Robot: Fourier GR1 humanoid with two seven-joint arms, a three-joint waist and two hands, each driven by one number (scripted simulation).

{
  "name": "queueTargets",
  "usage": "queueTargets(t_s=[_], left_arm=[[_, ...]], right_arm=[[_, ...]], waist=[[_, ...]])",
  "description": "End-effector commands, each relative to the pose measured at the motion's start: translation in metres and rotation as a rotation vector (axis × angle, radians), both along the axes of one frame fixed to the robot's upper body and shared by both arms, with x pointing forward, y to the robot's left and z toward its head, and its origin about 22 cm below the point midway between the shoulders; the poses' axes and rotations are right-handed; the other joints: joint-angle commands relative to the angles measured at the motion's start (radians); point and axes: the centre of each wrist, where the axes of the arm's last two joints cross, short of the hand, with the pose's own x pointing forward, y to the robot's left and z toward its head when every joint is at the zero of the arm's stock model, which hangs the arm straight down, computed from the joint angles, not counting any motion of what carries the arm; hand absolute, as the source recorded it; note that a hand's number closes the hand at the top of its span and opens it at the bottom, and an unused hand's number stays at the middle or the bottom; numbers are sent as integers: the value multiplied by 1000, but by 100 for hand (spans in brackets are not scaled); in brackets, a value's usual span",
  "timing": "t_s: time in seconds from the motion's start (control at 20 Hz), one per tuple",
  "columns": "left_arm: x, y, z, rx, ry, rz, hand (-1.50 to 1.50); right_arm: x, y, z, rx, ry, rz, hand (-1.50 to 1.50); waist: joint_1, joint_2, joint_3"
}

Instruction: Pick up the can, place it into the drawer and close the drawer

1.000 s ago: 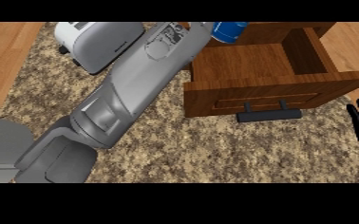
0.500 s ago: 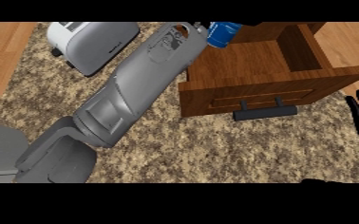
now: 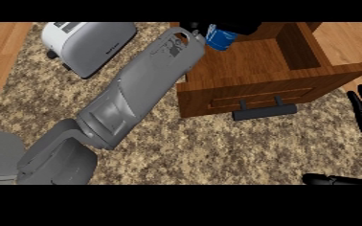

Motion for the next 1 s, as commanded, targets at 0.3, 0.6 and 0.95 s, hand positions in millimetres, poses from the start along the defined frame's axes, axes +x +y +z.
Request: queueTargets(t_s=[0.3,0.6,0.95], left_arm=[[2,3,-8,-11,-4,99,-150],[0,6,-19,-32,-14,107,-150],[-3,2,-13,-112,6,104,-150]], right_arm=[[-7,-4,5,-18,1,10,-150],[-5,-7,16,-18,-33,32,-150],[0,5,26,-249,-120,-8,-150]], waist=[[-19,0,0],[-19,1,-1],[-12,5,-1]])
